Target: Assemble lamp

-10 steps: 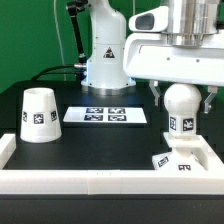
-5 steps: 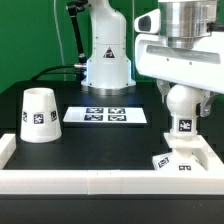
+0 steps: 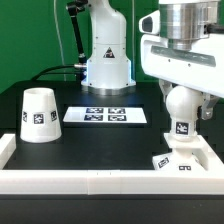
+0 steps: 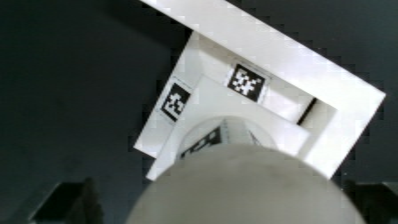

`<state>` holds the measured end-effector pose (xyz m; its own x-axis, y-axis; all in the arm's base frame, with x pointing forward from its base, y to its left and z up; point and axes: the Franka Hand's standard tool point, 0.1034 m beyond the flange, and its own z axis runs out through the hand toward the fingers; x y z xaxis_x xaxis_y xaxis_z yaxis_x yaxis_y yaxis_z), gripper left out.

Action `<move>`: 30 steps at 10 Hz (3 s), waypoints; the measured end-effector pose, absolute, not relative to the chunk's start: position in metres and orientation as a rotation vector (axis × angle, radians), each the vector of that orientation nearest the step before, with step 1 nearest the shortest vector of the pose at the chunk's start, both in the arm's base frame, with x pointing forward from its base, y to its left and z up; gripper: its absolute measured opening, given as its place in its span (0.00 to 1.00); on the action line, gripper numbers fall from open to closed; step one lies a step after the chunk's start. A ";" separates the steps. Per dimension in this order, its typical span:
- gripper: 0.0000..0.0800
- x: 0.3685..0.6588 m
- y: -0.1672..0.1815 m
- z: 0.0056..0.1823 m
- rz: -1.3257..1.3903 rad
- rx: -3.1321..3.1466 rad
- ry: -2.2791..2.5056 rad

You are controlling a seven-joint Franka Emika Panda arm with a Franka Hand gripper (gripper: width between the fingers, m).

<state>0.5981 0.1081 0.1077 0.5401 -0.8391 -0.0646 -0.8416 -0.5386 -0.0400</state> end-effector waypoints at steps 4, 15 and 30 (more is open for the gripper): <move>0.87 0.599 0.117 0.108 -0.061 -2.915 0.901; 0.87 0.602 0.108 0.111 -0.161 -3.045 -0.564; 0.86 0.614 0.099 0.109 -0.099 -2.528 -2.019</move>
Offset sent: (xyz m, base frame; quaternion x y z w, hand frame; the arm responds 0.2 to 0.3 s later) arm -0.0108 0.0048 0.0015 0.0467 0.0269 -0.2815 0.9581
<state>0.6139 0.0993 0.1093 0.2218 0.9750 -0.0118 0.9692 -0.2191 0.1122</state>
